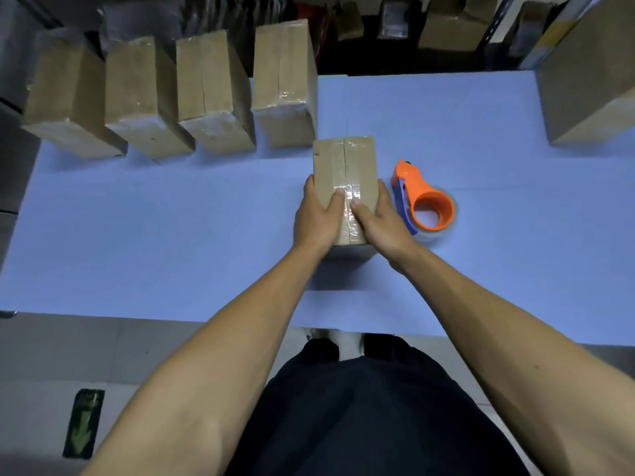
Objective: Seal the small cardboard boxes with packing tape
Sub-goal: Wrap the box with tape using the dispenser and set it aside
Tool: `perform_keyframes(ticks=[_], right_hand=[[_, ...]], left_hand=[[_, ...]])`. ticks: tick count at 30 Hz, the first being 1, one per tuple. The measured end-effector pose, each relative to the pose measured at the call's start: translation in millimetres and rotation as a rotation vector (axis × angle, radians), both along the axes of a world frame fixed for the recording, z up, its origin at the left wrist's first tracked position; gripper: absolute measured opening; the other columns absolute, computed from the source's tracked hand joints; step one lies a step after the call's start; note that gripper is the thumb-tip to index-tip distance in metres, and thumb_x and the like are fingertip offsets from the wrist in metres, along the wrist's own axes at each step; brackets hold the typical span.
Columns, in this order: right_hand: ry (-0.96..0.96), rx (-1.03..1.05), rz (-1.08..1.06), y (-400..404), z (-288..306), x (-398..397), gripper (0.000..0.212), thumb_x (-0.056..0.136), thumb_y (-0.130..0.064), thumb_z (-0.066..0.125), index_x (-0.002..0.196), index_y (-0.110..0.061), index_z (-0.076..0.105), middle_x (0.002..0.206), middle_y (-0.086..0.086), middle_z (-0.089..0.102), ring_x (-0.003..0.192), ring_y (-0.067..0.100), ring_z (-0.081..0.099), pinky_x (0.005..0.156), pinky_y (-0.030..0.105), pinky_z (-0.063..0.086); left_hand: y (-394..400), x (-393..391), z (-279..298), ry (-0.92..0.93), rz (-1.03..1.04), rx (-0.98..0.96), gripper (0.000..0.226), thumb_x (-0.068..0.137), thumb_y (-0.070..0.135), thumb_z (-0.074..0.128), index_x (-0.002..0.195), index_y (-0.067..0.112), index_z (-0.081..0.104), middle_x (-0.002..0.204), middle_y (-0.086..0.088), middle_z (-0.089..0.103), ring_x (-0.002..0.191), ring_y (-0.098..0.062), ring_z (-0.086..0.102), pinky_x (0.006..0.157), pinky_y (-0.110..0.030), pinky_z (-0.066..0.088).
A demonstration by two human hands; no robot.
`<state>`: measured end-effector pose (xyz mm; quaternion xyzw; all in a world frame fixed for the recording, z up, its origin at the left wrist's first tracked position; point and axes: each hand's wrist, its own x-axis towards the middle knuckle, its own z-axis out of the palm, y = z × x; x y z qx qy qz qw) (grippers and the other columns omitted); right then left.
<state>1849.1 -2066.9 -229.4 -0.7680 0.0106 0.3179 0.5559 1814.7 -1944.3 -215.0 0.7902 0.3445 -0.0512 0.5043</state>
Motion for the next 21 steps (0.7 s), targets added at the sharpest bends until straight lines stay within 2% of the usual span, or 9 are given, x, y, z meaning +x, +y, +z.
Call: perform_keyframes(ticks=[3,5,7,9,10,12,14,18,21], right_hand=[[0.026,-0.055,0.130,-4.1,16.0,6.5,0.079,0.100,-0.040,0.046,0.160,-0.017,-0.001,0.162,-0.007,0.023,0.145,0.012,0.032,0.120,0.031,0.024],[0.020,-0.088,0.246,-11.0,22.7,10.3,0.070,0.105,-0.037,0.040,0.160,-0.021,0.000,0.162,-0.016,0.013,0.143,0.005,0.028,0.115,0.018,0.018],[-0.023,-0.100,0.271,-22.3,25.1,19.1,0.055,0.105,-0.033,0.039,0.157,-0.027,0.023,0.157,-0.017,0.029,0.137,0.006,0.038,0.111,0.016,0.022],[-0.169,-0.236,0.167,-38.2,19.6,30.6,0.040,0.103,-0.021,0.038,0.136,-0.010,0.058,0.142,0.006,0.057,0.128,0.024,0.052,0.100,0.022,0.036],[-0.273,-0.361,0.106,-46.1,13.5,37.1,0.038,0.099,-0.019,0.038,0.120,0.000,0.065,0.126,0.019,0.063,0.116,0.036,0.057,0.089,0.032,0.041],[-0.367,-0.616,0.089,-61.9,2.2,46.5,0.036,0.096,-0.023,0.044,0.112,0.003,0.061,0.110,0.026,0.059,0.097,0.044,0.057,0.078,0.041,0.043],[-0.331,-0.718,0.155,-73.3,-7.6,52.1,0.039,0.094,-0.028,0.059,0.119,0.000,0.051,0.111,0.023,0.056,0.097,0.044,0.057,0.076,0.042,0.043],[-0.295,-0.648,0.291,-79.2,-15.2,61.1,0.076,0.084,-0.026,0.074,0.143,-0.005,0.029,0.091,0.015,0.059,0.086,0.035,0.057,0.065,0.037,0.039],[-0.278,-0.622,0.335,-72.7,-22.5,69.2,0.088,0.083,-0.010,0.063,0.154,-0.007,0.011,0.066,0.010,0.047,0.060,0.029,0.048,0.050,0.032,0.027]], left_hand=[[-5.0,22.0,10.4,0.107,-0.007,0.180,0.057,0.091,0.047,0.050,0.139,0.019,0.038,0.139,-0.003,0.053,0.120,-0.032,0.055,0.096,-0.042,0.045],[-13.4,27.5,10.9,0.125,-0.076,0.289,0.077,0.091,0.059,0.049,0.152,0.022,0.021,0.154,-0.005,0.035,0.127,-0.035,0.049,0.099,-0.045,0.042],[-18.7,25.7,9.4,0.145,-0.176,0.415,0.088,0.092,0.067,0.045,0.158,0.025,0.005,0.163,-0.008,0.015,0.135,-0.036,0.041,0.102,-0.046,0.039],[-17.3,23.6,5.4,0.165,-0.216,0.468,0.087,0.094,0.068,0.039,0.159,0.024,0.000,0.165,-0.010,0.005,0.139,-0.036,0.035,0.105,-0.046,0.037],[-15.9,22.6,4.2,0.171,-0.229,0.489,0.087,0.095,0.068,0.037,0.159,0.024,-0.001,0.165,-0.012,0.004,0.139,-0.036,0.034,0.106,-0.046,0.036],[-15.7,22.7,3.6,0.174,-0.288,0.549,0.087,0.095,0.068,0.035,0.159,0.023,-0.003,0.164,-0.014,0.004,0.139,-0.037,0.033,0.105,-0.046,0.037],[-17.8,25.9,4.5,0.163,-0.397,0.600,0.086,0.095,0.069,0.033,0.159,0.024,-0.005,0.165,-0.014,0.002,0.140,-0.038,0.031,0.103,-0.046,0.038],[-17.4,32.2,5.1,0.161,-0.612,0.677,0.083,0.095,0.069,0.031,0.158,0.031,-0.005,0.166,-0.012,0.001,0.141,-0.036,0.028,0.105,-0.047,0.036],[-13.4,35.8,8.1,0.144,-0.692,0.745,0.076,0.096,0.067,0.030,0.159,0.032,0.003,0.165,-0.012,0.003,0.141,-0.033,0.025,0.105,-0.046,0.033]])
